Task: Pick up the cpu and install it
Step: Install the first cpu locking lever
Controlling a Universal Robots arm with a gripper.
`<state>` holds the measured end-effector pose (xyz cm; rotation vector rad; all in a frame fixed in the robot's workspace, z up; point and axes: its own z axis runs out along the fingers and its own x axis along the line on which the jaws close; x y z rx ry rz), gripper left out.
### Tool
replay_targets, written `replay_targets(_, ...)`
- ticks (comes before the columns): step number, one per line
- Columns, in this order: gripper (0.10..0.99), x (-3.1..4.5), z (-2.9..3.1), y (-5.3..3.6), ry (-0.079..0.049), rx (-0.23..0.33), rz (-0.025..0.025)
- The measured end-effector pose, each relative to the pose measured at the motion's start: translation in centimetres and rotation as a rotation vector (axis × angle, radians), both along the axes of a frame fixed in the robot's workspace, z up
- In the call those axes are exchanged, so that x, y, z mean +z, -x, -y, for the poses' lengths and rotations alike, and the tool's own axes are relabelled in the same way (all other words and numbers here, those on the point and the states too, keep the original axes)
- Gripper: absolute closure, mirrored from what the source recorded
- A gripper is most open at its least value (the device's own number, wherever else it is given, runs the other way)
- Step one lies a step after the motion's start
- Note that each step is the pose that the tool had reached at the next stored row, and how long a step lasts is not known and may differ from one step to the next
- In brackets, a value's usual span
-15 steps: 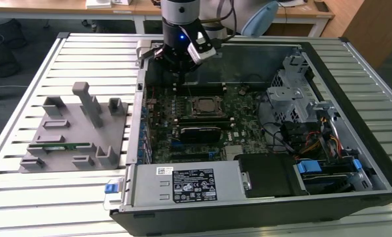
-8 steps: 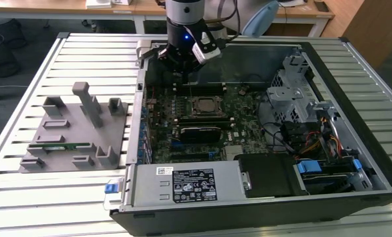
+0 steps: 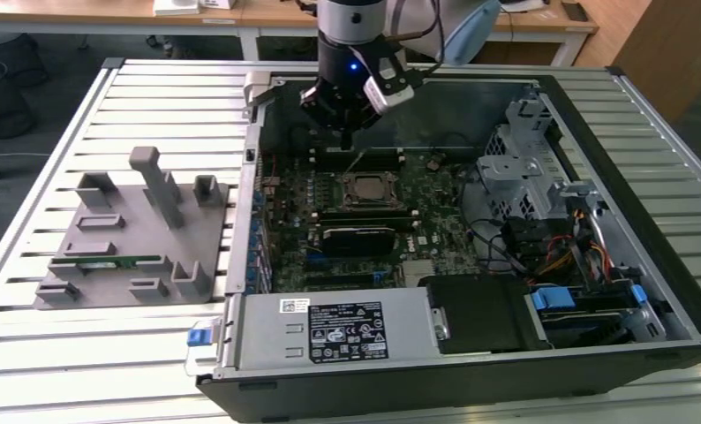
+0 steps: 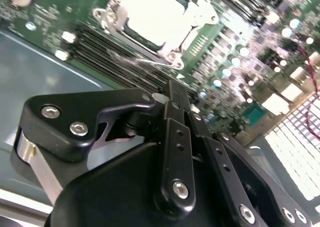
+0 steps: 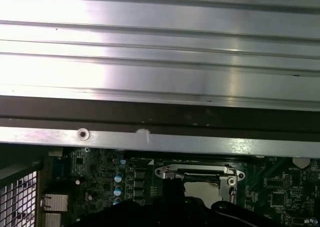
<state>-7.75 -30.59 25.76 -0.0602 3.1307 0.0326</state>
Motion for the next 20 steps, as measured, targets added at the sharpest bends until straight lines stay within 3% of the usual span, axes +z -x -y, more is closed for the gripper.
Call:
replay_targets(2,0.98,-0.08,0.01,-0.29,-0.009,0.0,0.0)
replay_targets(4,0.98,-0.19,0.04,-0.53,-0.03,0.0,-0.0001)
replay_targets(6,0.98,-0.33,0.06,-0.76,-0.042,0.0,0.0001)
replay_targets(20,0.98,-1.44,0.27,-1.3,-0.042,-0.031,0.0005)
